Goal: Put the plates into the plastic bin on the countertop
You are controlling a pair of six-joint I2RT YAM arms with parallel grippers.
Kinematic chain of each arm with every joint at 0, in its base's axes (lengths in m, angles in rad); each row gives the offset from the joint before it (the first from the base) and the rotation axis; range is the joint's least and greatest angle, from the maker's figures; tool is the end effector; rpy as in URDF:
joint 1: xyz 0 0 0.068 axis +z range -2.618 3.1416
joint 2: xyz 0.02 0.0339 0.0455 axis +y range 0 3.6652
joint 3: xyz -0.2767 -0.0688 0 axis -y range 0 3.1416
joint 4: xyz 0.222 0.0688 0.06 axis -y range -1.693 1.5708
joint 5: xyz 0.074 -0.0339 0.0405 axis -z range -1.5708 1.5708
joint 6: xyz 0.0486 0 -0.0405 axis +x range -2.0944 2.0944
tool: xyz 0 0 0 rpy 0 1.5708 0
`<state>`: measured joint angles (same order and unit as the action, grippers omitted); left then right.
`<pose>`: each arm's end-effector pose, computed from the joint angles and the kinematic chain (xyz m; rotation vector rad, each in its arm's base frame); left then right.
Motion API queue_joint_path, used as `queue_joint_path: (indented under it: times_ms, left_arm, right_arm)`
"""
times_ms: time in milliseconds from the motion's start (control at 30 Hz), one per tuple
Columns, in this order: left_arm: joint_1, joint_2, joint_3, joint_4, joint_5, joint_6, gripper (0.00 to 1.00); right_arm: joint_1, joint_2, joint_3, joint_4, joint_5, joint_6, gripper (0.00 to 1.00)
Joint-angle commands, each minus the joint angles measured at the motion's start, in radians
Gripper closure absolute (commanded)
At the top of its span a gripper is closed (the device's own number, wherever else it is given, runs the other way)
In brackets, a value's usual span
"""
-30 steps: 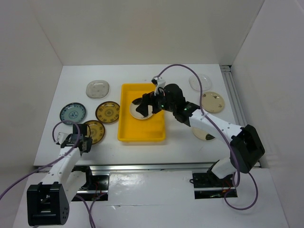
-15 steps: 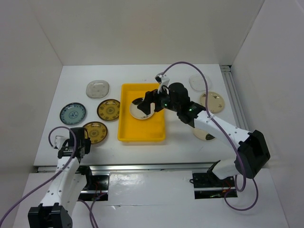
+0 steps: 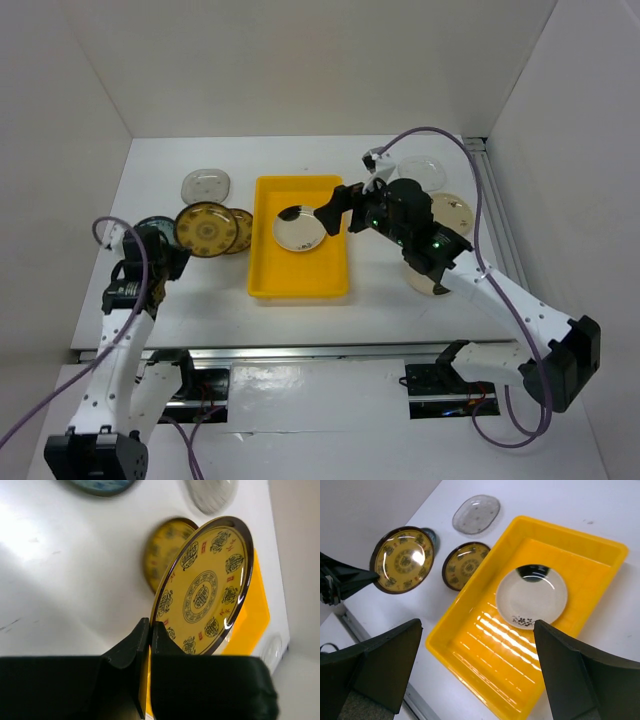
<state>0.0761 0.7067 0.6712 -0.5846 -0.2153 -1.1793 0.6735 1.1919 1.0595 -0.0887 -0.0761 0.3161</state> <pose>0.1312 0.0204 0.2747 -1.3898 1.7072 -0.3906 0.2049 0.1682 0.3739 -0.3860 1.8187 0.7684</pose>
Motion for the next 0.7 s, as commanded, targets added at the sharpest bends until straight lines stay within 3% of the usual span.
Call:
queue_joint_path:
  times_ms: [0,33,167,267,533,667]
  left_arm:
    - [-0.045,0.139,0.060,0.322,0.262,0.202,1.00]
    - [-0.068,0.286,0.121,0.368,0.310,0.233,1.00]
    - [-0.205,0.615,0.290,0.405,0.388,0.337,1.00]
    - [-0.265,0.762,0.329,0.465,0.379,0.346,1.00]
    - [-0.335,0.977,0.418,0.536,0.395,0.394,1.00]
    - [-0.335,0.999,0.418,0.545,0.395,0.394,1.00]
  right_arm:
    - [-0.015,-0.079,-0.038,-0.065,0.140,-0.006,0.00]
    - [-0.025,-0.093,-0.052,-0.080,0.150,0.004,0.00]
    - [-0.043,-0.150,-0.061,-0.126,0.162,0.014,0.00]
    - [-0.054,-0.173,-0.061,-0.152,0.171,0.014,0.00]
    - [-0.120,-0.201,-0.091,-0.187,0.159,0.014,0.00]
    - [-0.150,-0.210,-0.110,-0.197,0.113,0.014,0.00]
